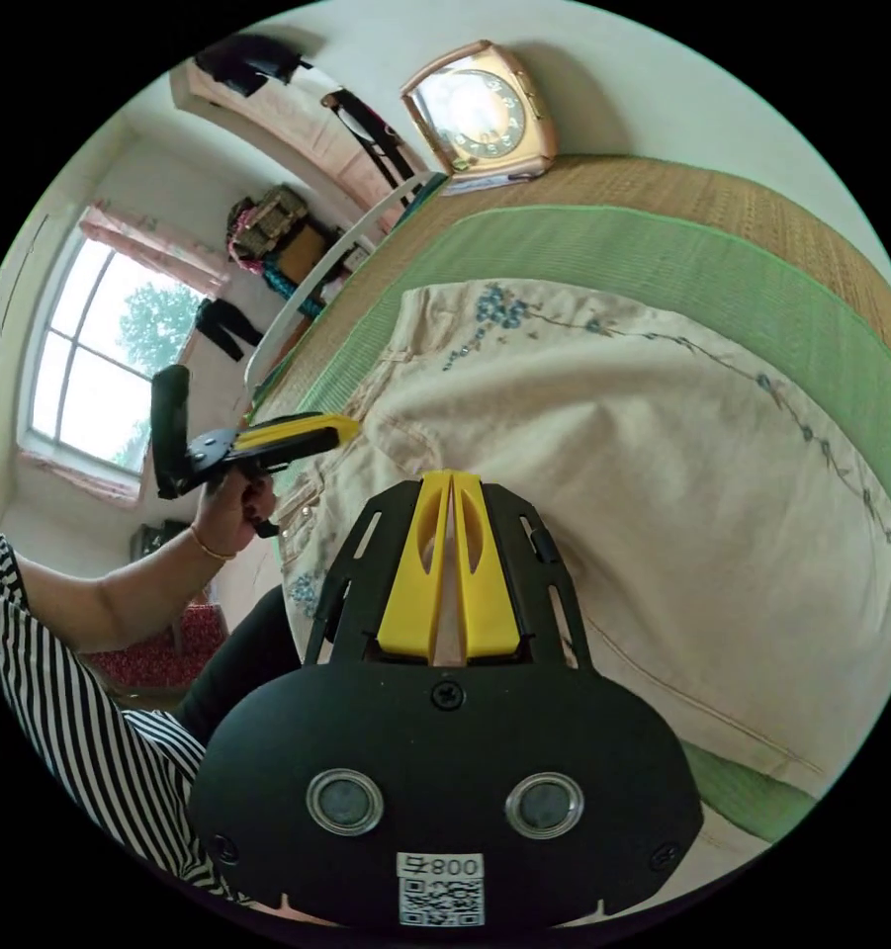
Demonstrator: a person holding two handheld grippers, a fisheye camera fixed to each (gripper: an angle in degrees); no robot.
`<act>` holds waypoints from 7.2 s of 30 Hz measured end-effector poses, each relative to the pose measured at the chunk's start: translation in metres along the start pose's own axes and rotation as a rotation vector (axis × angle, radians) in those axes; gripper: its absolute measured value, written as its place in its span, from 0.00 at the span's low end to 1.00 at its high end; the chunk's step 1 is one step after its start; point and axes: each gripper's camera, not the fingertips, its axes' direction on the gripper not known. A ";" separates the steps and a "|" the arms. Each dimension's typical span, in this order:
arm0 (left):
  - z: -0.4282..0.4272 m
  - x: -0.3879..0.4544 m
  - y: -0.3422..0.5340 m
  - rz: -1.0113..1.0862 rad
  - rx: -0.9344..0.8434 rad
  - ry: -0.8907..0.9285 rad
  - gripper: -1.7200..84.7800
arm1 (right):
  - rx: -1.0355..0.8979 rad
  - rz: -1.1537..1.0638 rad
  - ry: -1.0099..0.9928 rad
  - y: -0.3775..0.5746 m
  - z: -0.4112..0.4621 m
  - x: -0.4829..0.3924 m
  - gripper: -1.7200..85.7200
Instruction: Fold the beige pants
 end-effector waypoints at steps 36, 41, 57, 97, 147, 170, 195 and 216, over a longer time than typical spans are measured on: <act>0.453 0.497 -0.234 0.753 -0.173 0.319 0.13 | 0.352 0.743 0.498 0.265 -0.529 0.227 0.11; 0.523 0.551 -0.241 0.791 -0.259 0.156 0.12 | 0.403 0.734 0.504 0.271 -0.554 0.211 0.10; 0.570 0.608 -0.230 0.800 -0.118 0.169 0.06 | 0.536 0.647 0.429 0.282 -0.684 0.176 0.04; 0.375 0.503 -0.092 0.758 -0.305 0.408 0.07 | 0.232 0.850 0.453 0.369 -0.591 0.129 0.02; -0.142 0.018 -0.200 0.123 0.044 0.051 0.12 | -0.099 -0.192 0.446 -0.243 0.050 0.070 0.12; -0.129 0.140 -0.289 0.539 -0.498 -0.093 0.16 | -0.352 -0.298 0.549 -0.313 0.187 0.148 0.12; -0.139 0.250 -0.214 0.545 -0.468 -0.161 0.05 | -0.409 -0.212 0.481 -0.341 0.184 0.147 0.04; -0.237 0.335 -0.002 0.606 -0.171 -0.276 0.04 | -0.182 -0.285 0.566 -0.192 0.017 -0.071 0.03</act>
